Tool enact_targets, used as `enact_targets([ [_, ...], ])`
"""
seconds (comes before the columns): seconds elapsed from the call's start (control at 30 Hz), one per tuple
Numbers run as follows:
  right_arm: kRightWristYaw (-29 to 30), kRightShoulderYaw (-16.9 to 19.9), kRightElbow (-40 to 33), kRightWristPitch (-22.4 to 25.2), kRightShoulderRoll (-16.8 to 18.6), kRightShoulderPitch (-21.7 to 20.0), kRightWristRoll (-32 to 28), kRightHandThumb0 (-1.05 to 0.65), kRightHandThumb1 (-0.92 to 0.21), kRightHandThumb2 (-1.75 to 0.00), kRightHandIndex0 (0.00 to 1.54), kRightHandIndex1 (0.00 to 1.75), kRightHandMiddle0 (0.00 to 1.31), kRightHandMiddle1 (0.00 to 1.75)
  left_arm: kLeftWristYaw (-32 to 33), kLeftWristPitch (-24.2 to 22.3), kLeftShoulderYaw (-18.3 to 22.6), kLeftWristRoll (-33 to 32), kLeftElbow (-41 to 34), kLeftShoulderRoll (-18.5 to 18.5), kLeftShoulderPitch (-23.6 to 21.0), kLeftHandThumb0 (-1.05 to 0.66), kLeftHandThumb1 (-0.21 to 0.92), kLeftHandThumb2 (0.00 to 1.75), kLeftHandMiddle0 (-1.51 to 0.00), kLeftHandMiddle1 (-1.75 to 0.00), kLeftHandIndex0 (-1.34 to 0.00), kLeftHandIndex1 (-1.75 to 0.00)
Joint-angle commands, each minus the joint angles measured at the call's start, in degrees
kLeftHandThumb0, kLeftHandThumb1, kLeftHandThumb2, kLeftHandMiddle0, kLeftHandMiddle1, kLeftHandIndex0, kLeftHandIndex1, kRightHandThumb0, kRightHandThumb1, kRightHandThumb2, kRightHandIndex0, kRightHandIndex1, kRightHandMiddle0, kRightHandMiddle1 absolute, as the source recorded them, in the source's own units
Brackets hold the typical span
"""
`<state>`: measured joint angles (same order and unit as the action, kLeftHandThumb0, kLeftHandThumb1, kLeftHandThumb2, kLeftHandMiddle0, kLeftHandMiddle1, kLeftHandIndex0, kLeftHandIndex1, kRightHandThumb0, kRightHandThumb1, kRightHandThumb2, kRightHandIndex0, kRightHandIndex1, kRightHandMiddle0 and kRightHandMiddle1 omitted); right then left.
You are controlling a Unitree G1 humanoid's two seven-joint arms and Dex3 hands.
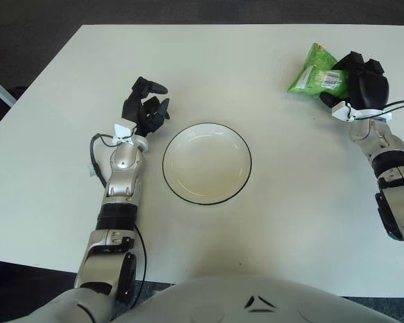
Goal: Put the snack into the plate.
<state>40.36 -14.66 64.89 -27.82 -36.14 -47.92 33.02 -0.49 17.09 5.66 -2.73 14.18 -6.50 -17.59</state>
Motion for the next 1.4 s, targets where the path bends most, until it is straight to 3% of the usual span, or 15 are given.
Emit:
enact_targets([
  [0.0,-0.46,1.40,-1.02,-2.40,0.52,1.47,-1.73,0.00,-0.24,-1.40,0.62,1.75,0.49,1.73,0.60,0.67,-0.72,0.28,3.95,2.75,5.89,-0.35,0.92,0.31,-0.90,-1.75,-0.42,-1.52],
  [0.27,-4.58,4.98,-7.83,-12.43,0.82,3.84,-6.96,0.00,-0.26,-1.38,0.60,1.75,0.47,1.74,0.90,0.21,-0.85,0.39,3.88,2.83,5.71,-0.35,0.92,0.31,-0.90,-1.75,-0.42,-1.52],
  [0.5,-10.71,7.37,-16.72,-16.49,1.73,7.14,-10.50,0.00,-0.29,-1.36,0.58,1.75,0.46,1.74,1.15,-1.53,-0.94,0.19,3.69,2.91,5.29,-0.35,0.92,0.33,-0.89,-1.75,-0.41,-1.53],
  [0.6,-12.87,8.09,-23.77,-16.26,2.34,9.46,-10.69,0.00,-0.29,-1.35,0.58,1.75,0.45,1.74,1.42,-2.41,-0.96,0.23,3.41,2.94,5.09,-0.35,0.92,0.33,-0.89,-1.75,-0.40,-1.54],
  [0.63,-13.36,8.33,-25.40,-15.85,2.51,9.98,-10.55,0.15,-0.37,-1.24,0.53,1.75,0.49,1.74,1.51,-2.63,-0.94,0.24,3.33,2.95,5.05,-0.35,0.92,0.34,-0.88,-1.75,-0.40,-1.55],
  [0.7,-14.20,8.67,-28.60,-15.14,2.81,10.86,-9.83,0.27,-0.45,-1.14,0.49,1.75,0.53,1.74,1.84,-3.18,-0.85,0.22,3.14,3.05,4.97,-0.35,0.92,0.34,-0.88,-1.75,-0.39,-1.55],
  [0.8,-15.30,9.14,-32.06,-14.24,3.19,11.81,-8.80,0.36,-0.51,-1.06,0.45,1.75,0.56,1.75,2.31,-3.89,-0.70,-0.04,2.89,3.27,4.89,-0.35,0.92,0.34,-0.88,-1.75,-0.39,-1.55],
  [1.03,-19.38,8.59,-37.70,-12.97,4.99,11.26,-8.00,0.40,-0.54,-1.02,0.43,1.75,0.57,1.75,2.80,-4.89,-0.12,-1.05,2.90,3.73,4.51,-0.35,0.92,0.34,-0.87,-1.75,-0.39,-1.55],
  [1.37,-30.03,7.50,-41.56,-16.69,8.38,10.95,-14.01,0.40,-0.54,-1.02,0.43,1.75,0.58,1.75,3.74,-4.96,0.30,-1.25,3.34,3.95,4.15,-0.35,0.92,0.34,-0.83,-1.75,-0.40,-1.55],
])
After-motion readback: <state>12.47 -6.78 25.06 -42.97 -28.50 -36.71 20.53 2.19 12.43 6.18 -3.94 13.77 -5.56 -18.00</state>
